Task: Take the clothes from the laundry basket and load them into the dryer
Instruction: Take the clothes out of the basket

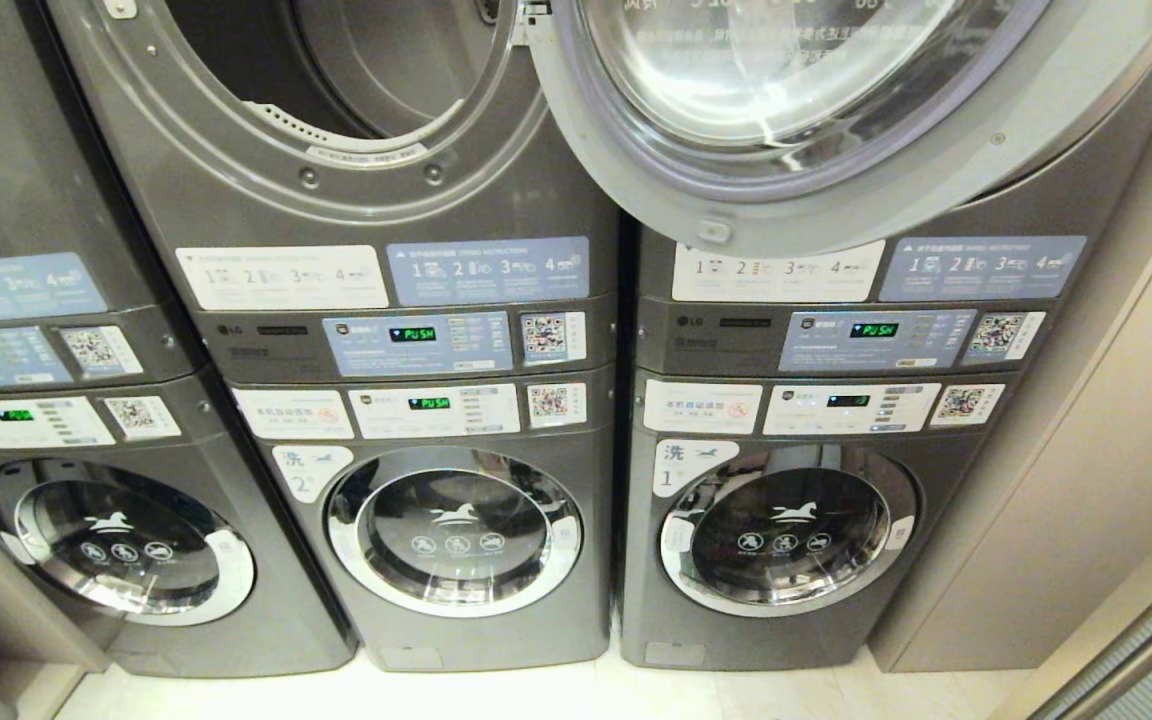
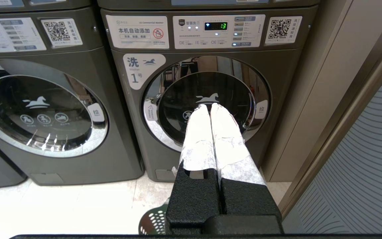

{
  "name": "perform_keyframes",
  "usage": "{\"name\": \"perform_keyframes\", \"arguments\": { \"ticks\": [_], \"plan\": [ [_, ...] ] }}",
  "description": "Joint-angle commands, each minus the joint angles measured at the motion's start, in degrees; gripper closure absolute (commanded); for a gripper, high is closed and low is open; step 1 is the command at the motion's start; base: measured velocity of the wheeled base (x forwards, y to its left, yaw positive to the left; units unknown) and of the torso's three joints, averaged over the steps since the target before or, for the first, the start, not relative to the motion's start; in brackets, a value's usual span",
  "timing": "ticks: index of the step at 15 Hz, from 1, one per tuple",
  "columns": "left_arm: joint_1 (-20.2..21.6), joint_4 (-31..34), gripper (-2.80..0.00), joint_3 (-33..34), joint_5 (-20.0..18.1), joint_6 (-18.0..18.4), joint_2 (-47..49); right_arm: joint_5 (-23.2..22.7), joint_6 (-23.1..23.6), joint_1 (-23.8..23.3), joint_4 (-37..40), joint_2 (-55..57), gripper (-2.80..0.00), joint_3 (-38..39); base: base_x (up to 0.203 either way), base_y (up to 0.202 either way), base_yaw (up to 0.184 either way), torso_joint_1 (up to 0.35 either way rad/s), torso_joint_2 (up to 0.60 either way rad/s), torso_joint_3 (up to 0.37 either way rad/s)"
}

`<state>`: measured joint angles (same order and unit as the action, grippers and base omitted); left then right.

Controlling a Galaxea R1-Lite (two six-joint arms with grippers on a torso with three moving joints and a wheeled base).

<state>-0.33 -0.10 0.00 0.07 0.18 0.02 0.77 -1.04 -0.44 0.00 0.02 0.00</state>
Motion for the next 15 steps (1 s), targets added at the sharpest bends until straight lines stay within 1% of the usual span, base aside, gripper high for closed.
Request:
{"name": "perform_keyframes", "arguments": {
  "ticks": [1,15],
  "plan": [
    [-0.02,0.01,0.0,0.0,0.01,0.0,-0.02,0.02,-0.02,0.0,0.0,-0.04,0.0,0.0,0.0,0.0,0.0,-0.068,0.14,0.077],
    [-0.02,0.01,0.0,0.0,0.01,0.0,-0.02,0.02,-0.02,0.0,0.0,-0.07,0.0,0.0,0.0,0.0,0.0,-0.067,0.14,0.076]
  ]
}}
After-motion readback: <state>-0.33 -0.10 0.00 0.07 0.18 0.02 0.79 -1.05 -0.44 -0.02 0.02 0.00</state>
